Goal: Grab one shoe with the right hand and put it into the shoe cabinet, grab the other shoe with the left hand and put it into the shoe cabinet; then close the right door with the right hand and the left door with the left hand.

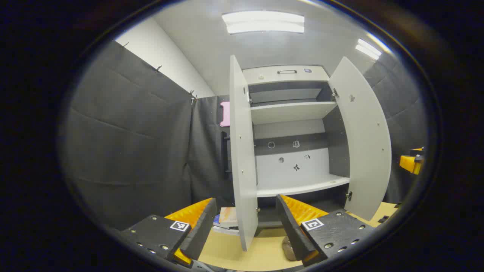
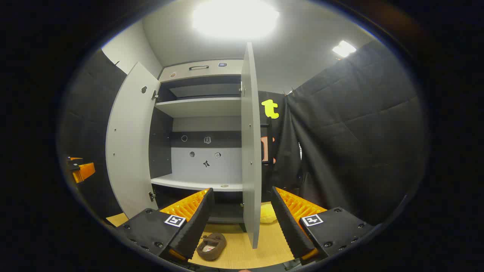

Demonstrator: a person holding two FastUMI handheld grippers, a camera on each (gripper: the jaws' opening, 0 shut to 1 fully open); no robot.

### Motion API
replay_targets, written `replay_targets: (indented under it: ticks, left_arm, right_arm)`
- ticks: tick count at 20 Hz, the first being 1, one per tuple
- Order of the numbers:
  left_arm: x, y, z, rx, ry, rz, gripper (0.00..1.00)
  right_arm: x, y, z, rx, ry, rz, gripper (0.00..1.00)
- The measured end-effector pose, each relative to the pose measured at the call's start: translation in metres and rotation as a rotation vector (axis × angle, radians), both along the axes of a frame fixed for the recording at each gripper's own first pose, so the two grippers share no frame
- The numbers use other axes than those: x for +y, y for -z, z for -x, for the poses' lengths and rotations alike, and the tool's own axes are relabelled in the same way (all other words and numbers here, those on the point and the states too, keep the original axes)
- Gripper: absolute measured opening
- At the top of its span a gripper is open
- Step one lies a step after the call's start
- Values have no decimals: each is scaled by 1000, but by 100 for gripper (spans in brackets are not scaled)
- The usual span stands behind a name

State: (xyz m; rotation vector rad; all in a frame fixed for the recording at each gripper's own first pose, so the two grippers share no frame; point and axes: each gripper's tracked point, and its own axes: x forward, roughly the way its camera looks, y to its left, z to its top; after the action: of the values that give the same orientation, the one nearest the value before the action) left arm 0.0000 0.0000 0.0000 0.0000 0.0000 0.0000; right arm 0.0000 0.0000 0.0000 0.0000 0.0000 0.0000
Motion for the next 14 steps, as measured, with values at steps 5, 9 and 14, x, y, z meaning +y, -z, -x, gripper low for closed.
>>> replay_targets:
  ticks: [5, 9, 14]
  left_arm:
    - [-14, -7, -5, -16, 17, -4, 99]
    - [-22, -8, -7, -25, 28, -13, 99]
    - [-26, -8, -10, -27, 31, -10, 91]
  right_arm:
    - [2, 0, 0, -11, 8, -2, 95]
    - [4, -2, -3, -19, 12, 7, 95]
    - [4, 0, -6, -17, -6, 17, 95]
